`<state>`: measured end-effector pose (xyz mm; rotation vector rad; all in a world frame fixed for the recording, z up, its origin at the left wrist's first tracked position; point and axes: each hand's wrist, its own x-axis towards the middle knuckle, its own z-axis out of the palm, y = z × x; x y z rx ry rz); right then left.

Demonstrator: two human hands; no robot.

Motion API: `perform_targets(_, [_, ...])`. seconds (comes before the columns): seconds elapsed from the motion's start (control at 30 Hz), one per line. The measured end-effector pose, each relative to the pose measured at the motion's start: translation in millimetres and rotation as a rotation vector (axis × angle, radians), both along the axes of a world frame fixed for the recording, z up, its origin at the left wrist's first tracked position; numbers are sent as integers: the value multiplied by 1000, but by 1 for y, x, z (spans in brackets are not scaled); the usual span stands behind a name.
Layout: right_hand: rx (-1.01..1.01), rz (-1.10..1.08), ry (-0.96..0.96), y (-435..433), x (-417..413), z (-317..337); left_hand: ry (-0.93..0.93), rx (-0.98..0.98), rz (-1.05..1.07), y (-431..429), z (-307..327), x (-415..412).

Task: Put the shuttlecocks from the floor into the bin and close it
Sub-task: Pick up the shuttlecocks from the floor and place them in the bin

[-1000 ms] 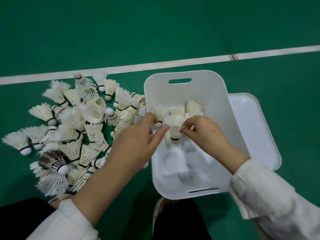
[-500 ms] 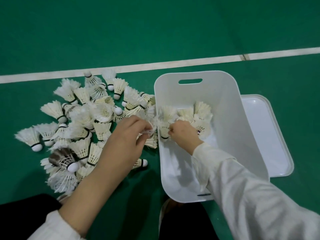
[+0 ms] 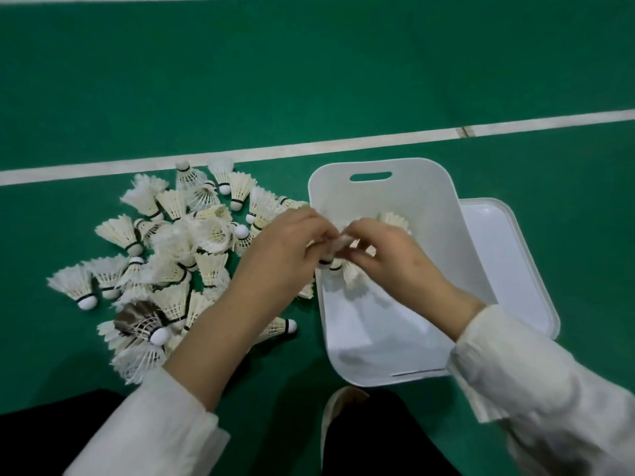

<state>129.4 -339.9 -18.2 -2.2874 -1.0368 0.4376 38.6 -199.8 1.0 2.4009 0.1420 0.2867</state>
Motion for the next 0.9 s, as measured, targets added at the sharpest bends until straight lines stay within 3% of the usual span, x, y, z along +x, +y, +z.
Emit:
perform_targets(0.1, [67,-221,-10,-11,13,7,15,-118,121,15,16,-9])
perform_targets(0.2, [-82,-369,20,-34,23,-11,145,-64,255,39,4,-23])
perform_targets(0.3, [-332,-224,133,-32,11,-54,480,32,224,48,-36,-33])
perform_targets(0.4, [-443,-115,147,-13,0,-90,646,64,135,44,-71,-44])
perform_targets(0.57, [-596,-4,97,14,3,-125,706,142,47,48,-96,-47])
perform_targets(0.73, [-610,24,138,20,0,-132,683,185,12,59,-97,-39])
perform_targets(0.9, [-628,43,102,14,8,-85,673,534,-288,65,-79,-20])
